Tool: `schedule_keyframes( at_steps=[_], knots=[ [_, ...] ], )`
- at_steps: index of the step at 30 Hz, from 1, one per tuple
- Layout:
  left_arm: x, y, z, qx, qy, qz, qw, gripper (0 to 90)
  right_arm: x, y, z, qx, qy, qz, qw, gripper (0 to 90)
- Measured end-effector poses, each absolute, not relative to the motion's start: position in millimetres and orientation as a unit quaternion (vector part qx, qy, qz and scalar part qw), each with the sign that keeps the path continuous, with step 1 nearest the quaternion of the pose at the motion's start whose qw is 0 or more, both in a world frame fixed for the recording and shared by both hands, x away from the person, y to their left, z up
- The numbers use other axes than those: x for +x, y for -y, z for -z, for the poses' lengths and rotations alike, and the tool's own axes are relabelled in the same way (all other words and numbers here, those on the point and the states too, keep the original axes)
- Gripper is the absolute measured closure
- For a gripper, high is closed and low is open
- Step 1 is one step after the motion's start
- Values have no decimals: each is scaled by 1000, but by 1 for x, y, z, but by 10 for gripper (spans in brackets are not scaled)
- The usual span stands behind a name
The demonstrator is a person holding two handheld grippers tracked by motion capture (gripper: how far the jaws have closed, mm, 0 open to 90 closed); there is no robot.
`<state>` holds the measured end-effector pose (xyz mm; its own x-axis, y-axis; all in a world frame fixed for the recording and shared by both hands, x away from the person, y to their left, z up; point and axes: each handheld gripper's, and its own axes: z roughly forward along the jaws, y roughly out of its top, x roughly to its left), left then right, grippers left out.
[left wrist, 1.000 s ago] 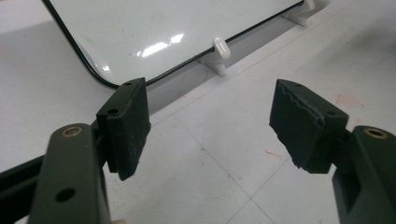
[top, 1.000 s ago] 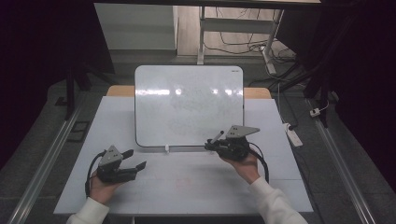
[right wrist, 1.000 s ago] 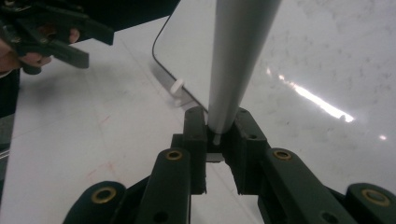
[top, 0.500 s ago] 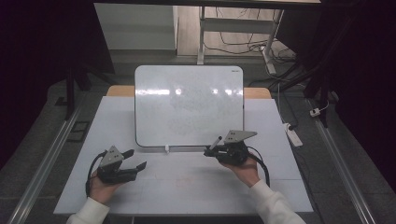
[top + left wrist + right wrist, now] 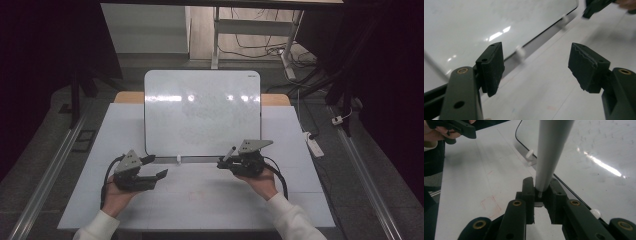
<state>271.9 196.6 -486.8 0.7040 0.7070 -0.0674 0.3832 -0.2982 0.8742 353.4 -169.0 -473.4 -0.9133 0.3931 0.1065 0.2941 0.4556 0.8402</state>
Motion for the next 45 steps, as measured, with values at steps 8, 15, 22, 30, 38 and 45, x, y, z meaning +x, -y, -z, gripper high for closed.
schedule_keyframes(
  at_steps=[8, 15, 22, 30, 38, 45],
  knots=[
    [291, -146, 459, 828, -277, -157, 461, 296, 353, 161, 474, 188, -856, -479, 39, 771],
    [308, -94, 430, 833, -209, -143, 491, 320, 350, 152, 478, 171, -869, -464, 21, 771],
    [320, -69, 432, 838, -181, -104, 504, 390, 351, 149, 481, 161, -879, -449, 3, 770],
    [331, -63, 437, 837, -171, -65, 516, 601, 350, 146, 482, 146, -886, -441, -3, 771],
    [333, -67, 438, 831, -178, -57, 524, 810, 352, 148, 482, 145, -893, -426, -6, 770],
    [332, -73, 440, 808, -222, -77, 540, 812, 330, 158, 474, 197, -842, -486, 128, 524]
  ],
)
